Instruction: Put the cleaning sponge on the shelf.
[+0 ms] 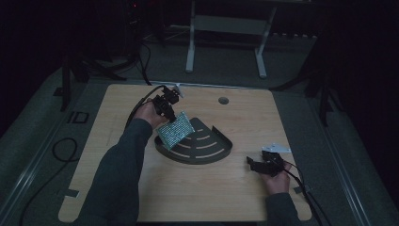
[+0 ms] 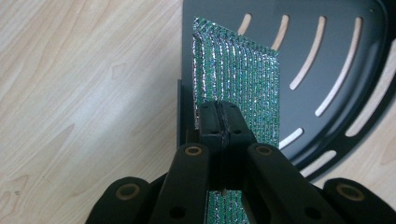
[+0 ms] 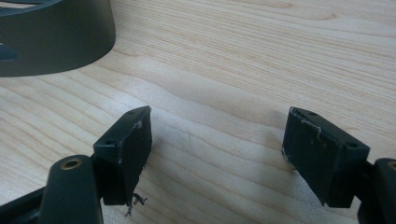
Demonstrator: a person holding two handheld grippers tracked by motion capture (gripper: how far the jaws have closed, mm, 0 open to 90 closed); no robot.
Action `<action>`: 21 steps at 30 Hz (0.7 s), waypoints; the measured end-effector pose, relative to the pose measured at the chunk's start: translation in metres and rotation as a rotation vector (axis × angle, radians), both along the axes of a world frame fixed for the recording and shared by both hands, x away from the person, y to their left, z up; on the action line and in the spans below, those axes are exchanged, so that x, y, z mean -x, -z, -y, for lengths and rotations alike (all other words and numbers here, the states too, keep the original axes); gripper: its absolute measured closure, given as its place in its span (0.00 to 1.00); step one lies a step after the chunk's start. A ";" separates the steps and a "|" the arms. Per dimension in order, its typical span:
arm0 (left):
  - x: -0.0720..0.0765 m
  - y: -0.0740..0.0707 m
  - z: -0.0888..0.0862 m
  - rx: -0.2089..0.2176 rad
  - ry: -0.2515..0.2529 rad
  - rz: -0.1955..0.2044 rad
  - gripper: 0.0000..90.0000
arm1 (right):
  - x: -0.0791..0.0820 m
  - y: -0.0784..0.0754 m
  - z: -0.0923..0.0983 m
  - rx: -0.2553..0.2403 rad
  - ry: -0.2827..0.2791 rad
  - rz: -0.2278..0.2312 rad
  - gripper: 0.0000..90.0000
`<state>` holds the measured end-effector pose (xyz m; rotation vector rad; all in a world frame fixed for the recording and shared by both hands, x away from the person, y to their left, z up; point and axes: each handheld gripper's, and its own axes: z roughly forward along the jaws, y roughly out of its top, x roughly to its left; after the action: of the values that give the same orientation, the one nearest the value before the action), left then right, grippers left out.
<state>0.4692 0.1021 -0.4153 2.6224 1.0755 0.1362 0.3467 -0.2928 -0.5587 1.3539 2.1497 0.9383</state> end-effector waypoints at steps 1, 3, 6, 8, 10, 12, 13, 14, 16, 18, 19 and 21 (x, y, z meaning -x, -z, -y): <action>0.000 0.001 0.001 -0.001 0.000 0.003 1.00 | 0.000 0.000 0.000 0.000 0.000 0.000 0.26; -0.001 0.003 0.003 -0.002 0.001 0.000 1.00 | 0.000 0.000 0.000 0.000 0.000 0.000 0.26; -0.003 0.006 0.007 -0.009 0.003 0.000 1.00 | 0.000 0.000 0.000 0.001 0.000 0.000 0.26; -0.004 0.009 0.010 -0.015 0.008 0.000 1.00 | 0.000 0.000 0.000 0.000 0.000 0.000 0.26; -0.004 0.011 0.012 -0.024 0.017 0.004 1.00 | 0.000 0.000 0.000 0.000 0.000 0.000 0.26; -0.004 0.014 0.014 -0.025 0.015 0.008 1.00 | 0.000 0.000 0.000 0.000 -0.001 0.000 0.26; -0.005 0.016 0.014 -0.030 0.015 0.005 1.00 | 0.000 0.000 0.000 0.001 -0.001 0.000 0.26; -0.005 0.017 0.015 -0.031 0.014 0.005 1.00 | 0.000 0.000 0.000 0.000 -0.001 0.000 0.26; -0.005 0.018 0.015 -0.035 0.014 0.008 1.00 | 0.000 0.000 0.000 0.000 -0.001 0.000 0.26; -0.005 0.020 0.015 -0.037 0.013 0.015 1.00 | 0.000 0.000 0.000 0.001 -0.001 0.000 0.26; -0.005 0.021 0.015 -0.036 0.013 0.012 1.00 | 0.000 0.000 0.000 0.001 -0.001 0.001 0.26; -0.005 0.023 0.017 -0.042 0.019 0.007 1.00 | 0.000 0.000 0.000 0.000 -0.002 0.000 0.26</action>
<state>0.4741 0.0855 -0.4381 2.6667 1.0554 0.1659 0.3469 -0.2929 -0.5587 1.3521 2.1510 0.9388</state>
